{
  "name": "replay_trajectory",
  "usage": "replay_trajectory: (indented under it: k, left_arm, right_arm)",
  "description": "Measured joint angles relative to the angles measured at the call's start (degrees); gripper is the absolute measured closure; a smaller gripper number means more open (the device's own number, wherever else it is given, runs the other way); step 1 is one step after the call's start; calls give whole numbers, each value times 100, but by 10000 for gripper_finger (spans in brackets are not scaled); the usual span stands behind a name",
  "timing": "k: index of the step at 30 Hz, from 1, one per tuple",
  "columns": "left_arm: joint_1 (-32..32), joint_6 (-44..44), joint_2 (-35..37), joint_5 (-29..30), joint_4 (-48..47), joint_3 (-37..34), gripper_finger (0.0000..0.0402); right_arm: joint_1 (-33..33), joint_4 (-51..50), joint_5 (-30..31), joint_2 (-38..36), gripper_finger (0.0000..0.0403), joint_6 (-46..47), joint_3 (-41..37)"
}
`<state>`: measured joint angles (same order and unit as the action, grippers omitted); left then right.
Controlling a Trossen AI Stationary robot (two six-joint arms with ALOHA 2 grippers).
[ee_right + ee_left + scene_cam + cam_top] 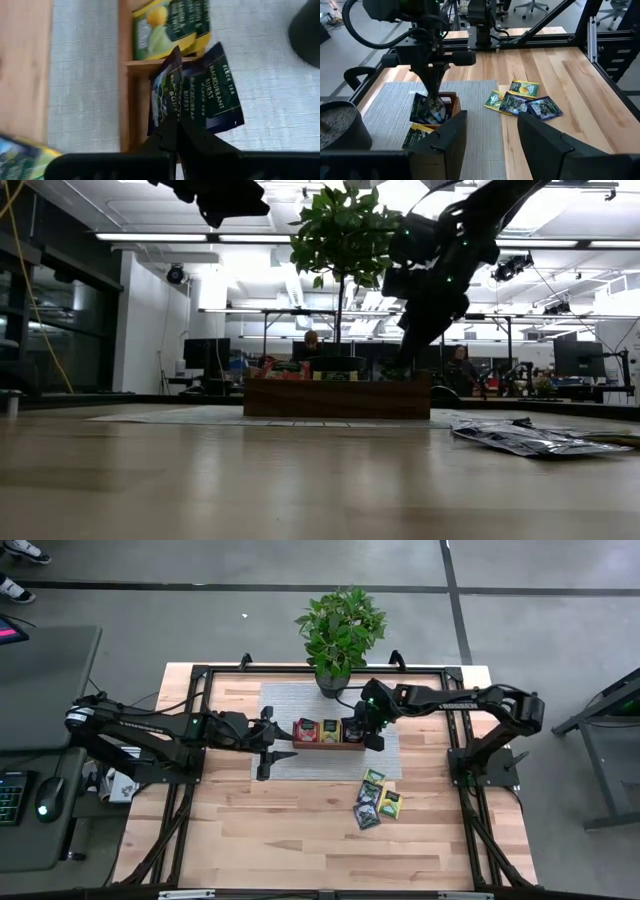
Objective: Pick & Place Tea
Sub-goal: Put the violet tea bag into the right section of the wooden organizer
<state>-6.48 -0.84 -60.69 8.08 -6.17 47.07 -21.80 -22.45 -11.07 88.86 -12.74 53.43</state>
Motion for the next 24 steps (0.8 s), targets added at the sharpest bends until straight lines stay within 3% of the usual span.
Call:
replay_trajectory:
  k: [8,24]
  left_arm:
    - [0,-2,-2,60,-1,0,230]
    - [9,-7,-2,59,-28,0,230]
  right_arm:
    - [5,289,379,87,403,-177,2]
    - [9,21,249,87,402,-140,4]
